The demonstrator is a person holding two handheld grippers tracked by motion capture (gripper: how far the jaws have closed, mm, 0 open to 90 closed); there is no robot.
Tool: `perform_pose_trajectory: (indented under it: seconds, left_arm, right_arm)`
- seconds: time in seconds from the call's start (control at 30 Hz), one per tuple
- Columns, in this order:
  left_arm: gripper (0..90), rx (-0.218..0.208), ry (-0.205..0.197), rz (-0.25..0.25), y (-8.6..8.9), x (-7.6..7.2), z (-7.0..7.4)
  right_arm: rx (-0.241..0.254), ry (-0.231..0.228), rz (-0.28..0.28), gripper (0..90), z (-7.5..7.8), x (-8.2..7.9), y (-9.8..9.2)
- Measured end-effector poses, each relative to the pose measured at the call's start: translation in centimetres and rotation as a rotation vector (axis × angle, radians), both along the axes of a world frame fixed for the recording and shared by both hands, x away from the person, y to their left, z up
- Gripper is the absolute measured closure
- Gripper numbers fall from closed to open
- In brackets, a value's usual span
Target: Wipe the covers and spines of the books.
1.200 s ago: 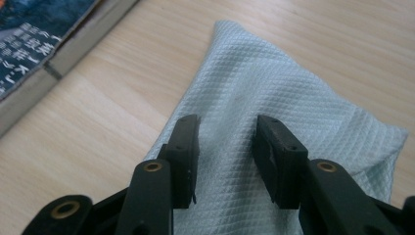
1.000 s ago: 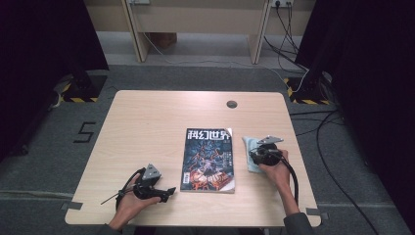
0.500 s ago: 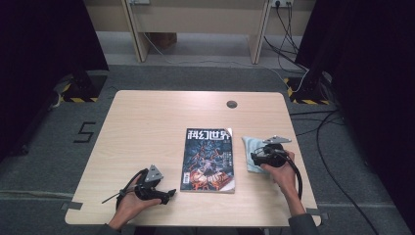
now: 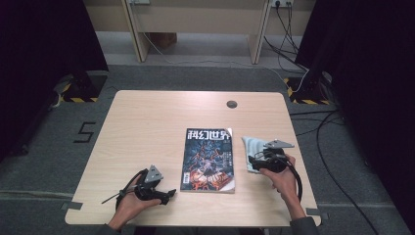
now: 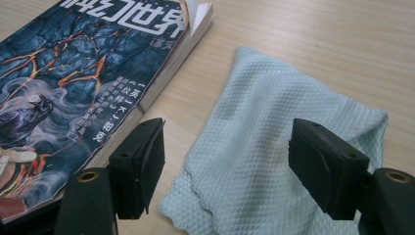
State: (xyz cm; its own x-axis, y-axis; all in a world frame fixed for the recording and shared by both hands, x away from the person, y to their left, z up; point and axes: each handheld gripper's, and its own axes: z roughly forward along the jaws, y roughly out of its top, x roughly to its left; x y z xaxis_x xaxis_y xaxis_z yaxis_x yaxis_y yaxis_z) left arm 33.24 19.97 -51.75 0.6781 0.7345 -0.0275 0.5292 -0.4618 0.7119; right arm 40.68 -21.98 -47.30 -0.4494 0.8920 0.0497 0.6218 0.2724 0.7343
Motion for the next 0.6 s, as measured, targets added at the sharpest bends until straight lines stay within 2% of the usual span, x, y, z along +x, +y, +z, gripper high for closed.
perform_pose_trajectory:
  seconds: [0.3,0.6]
  left_arm:
    - [14.9,-0.002,0.000,-0.002,0.1,-0.1,0.0]
    - [14.8,-0.003,-0.003,-0.002,0.2,-0.2,0.0]
  right_arm:
    - [0.018,-0.011,0.031,29.0,0.6,-1.9,0.6]
    - [0.053,0.003,0.039,21.6,0.2,-3.7,0.5]
